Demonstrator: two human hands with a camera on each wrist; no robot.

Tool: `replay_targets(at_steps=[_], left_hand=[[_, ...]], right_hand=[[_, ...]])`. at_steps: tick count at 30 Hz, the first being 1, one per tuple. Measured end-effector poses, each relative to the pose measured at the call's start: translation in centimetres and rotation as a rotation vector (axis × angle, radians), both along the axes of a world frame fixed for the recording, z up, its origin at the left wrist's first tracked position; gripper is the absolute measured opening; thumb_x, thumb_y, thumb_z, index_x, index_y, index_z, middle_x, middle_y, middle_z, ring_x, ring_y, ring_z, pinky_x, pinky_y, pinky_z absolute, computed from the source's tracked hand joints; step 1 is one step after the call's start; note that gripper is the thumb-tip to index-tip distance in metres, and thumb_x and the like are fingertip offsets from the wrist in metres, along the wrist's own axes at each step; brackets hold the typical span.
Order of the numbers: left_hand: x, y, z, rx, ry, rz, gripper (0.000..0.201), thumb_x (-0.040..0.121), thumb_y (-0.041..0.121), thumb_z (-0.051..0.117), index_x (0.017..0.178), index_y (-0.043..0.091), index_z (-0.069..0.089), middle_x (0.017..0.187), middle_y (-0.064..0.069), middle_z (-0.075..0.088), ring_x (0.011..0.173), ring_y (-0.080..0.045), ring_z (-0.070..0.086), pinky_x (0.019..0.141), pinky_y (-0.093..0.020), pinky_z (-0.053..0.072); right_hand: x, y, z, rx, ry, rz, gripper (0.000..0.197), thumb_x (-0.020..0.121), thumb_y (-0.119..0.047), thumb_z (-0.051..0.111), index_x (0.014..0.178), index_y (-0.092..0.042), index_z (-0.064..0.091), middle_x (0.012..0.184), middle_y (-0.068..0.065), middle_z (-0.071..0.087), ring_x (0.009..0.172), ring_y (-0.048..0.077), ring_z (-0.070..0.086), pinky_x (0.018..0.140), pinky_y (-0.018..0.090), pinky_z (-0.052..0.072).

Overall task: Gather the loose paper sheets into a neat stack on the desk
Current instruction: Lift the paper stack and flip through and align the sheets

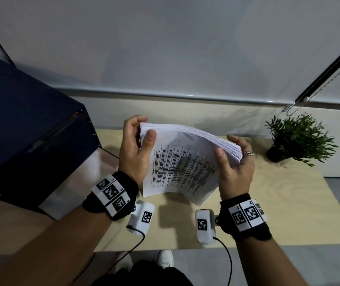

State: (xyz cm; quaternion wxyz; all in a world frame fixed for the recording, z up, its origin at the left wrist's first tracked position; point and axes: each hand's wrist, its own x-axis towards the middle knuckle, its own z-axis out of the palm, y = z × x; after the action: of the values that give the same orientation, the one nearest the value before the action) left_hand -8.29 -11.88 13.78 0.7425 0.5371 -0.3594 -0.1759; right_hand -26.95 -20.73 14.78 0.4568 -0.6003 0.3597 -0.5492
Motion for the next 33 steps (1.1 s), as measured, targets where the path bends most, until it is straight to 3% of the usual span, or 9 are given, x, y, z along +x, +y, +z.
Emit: replay_targets(at_steps=[4,7,13,16,20,23,29,31,33], left_hand=[[-0.4,-0.6,1.3,0.009,-0.1,0.087,0.014,0.098,0.011,0.052,0.11,0.014,0.057,0.096,-0.002,0.06,0.085,-0.006,0.055,0.079,-0.019,0.044],[-0.4,-0.8,1.4,0.044,-0.139,0.132,0.018,0.094,-0.001,0.047,0.095,0.009,0.063,0.089,0.008,0.063,0.081,0.005,0.055,0.076,-0.011,0.041],[-0.4,-0.6,1.5,0.049,-0.154,0.098,0.019,0.096,0.005,0.045,0.105,0.008,0.061,0.097,0.008,0.063,0.09,0.003,0.057,0.083,-0.013,0.041],[0.6,0.1,1.5,0.107,-0.192,-0.054,0.032,0.09,0.023,0.067,0.117,0.014,0.053,0.102,0.006,0.058,0.099,-0.008,0.057,0.09,-0.022,0.046],[1.5,-0.1,1.6,0.268,-0.282,-0.042,0.026,0.08,0.014,0.077,0.092,0.02,0.055,0.088,0.011,0.061,0.08,-0.001,0.058,0.078,-0.018,0.046],[2.5,0.0,2.2,0.332,-0.282,-0.045,0.031,0.074,0.011,0.082,0.09,0.021,0.057,0.084,0.011,0.061,0.074,-0.001,0.056,0.073,-0.021,0.046],[4.5,-0.2,5.8,0.656,-1.035,-0.034,0.078,0.069,0.051,0.076,0.137,0.038,0.041,0.133,0.01,0.054,0.124,-0.018,0.047,0.106,-0.052,0.038],[3.9,-0.7,6.0,0.646,-1.04,-0.071,0.055,0.078,0.047,0.072,0.128,0.034,0.054,0.12,0.004,0.064,0.113,-0.021,0.056,0.1,-0.05,0.043],[3.9,-0.7,5.4,0.551,-0.876,-0.106,0.02,0.085,0.039,0.068,0.102,0.028,0.065,0.083,0.004,0.068,0.078,-0.021,0.063,0.075,-0.042,0.053]], right_hand=[[0.2,-0.2,0.3,-0.025,-0.001,-0.084,0.013,0.087,-0.024,0.054,0.092,-0.021,0.066,0.091,-0.007,0.067,0.086,0.003,0.06,0.081,0.019,0.044],[0.1,-0.4,0.3,-0.008,-0.045,-0.093,0.023,0.085,-0.026,0.052,0.099,-0.016,0.067,0.093,0.003,0.067,0.087,0.011,0.059,0.082,0.028,0.044],[-0.4,0.3,0.2,-0.004,-0.115,-0.043,0.031,0.087,-0.027,0.057,0.114,-0.012,0.058,0.08,-0.013,0.065,0.072,0.004,0.056,0.071,0.025,0.046],[-1.2,0.1,-1.0,0.021,-0.019,-0.004,0.041,0.083,-0.001,0.071,0.12,0.0,0.052,0.083,-0.018,0.07,0.073,-0.007,0.062,0.07,0.01,0.049],[-1.0,-0.3,-3.9,0.222,0.062,0.063,0.021,0.077,0.005,0.073,0.097,0.006,0.067,0.076,-0.009,0.075,0.071,0.003,0.066,0.069,0.022,0.055],[-0.9,-0.5,-5.0,0.256,0.134,0.061,0.013,0.08,0.004,0.072,0.085,-0.008,0.069,0.07,-0.013,0.074,0.065,0.0,0.065,0.066,0.019,0.054],[1.0,-1.6,-1.2,-0.142,0.452,0.079,0.012,0.082,-0.016,0.074,0.091,-0.008,0.07,0.079,0.002,0.073,0.071,0.014,0.066,0.066,0.024,0.051],[2.2,-1.5,0.2,-0.297,0.519,0.099,0.008,0.082,-0.014,0.072,0.089,-0.012,0.071,0.077,0.002,0.072,0.07,0.013,0.063,0.065,0.024,0.047],[2.9,-1.7,0.6,-0.277,0.491,0.106,0.011,0.08,-0.017,0.074,0.09,-0.019,0.07,0.076,-0.006,0.07,0.069,0.01,0.063,0.067,0.026,0.05]])
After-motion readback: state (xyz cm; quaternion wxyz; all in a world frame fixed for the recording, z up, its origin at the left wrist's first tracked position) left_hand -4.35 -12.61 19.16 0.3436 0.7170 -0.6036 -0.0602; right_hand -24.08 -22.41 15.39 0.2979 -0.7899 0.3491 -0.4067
